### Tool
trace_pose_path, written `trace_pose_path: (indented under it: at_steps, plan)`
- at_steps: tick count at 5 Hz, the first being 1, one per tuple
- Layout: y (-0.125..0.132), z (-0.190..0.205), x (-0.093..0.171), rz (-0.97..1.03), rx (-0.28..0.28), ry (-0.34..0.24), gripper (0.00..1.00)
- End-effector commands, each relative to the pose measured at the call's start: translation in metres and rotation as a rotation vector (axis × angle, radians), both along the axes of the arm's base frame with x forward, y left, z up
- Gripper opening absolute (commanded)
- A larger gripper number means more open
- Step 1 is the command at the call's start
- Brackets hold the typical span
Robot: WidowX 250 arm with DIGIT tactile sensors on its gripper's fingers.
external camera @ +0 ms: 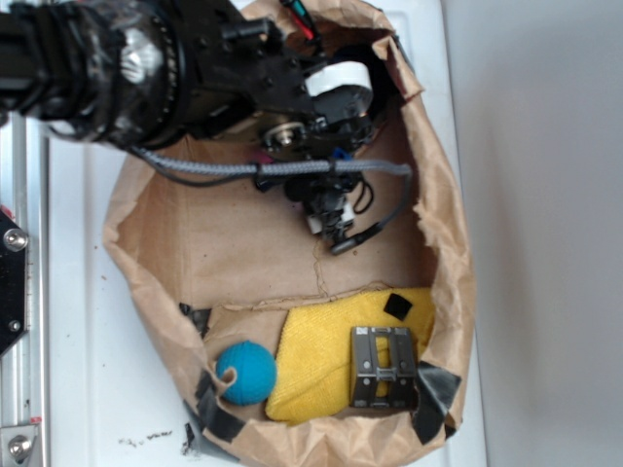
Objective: Grab the blue rope.
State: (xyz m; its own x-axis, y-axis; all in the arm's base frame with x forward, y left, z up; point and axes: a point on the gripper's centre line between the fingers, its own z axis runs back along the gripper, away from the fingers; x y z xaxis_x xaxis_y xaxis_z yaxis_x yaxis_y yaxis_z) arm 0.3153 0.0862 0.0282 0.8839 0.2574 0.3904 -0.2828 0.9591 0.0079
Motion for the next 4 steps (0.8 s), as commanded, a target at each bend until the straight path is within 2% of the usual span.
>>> trace_pose_path:
  at_steps: [1,3,4]
  plan:
    - [-0.003,0.004,0.001,-0.010,0.011,-0.029,0.00]
    - [-0.002,0.009,0.000,-0.006,0.015,-0.037,0.00]
    - [-0.003,0.022,-0.005,-0.012,-0.012,-0.043,0.00]
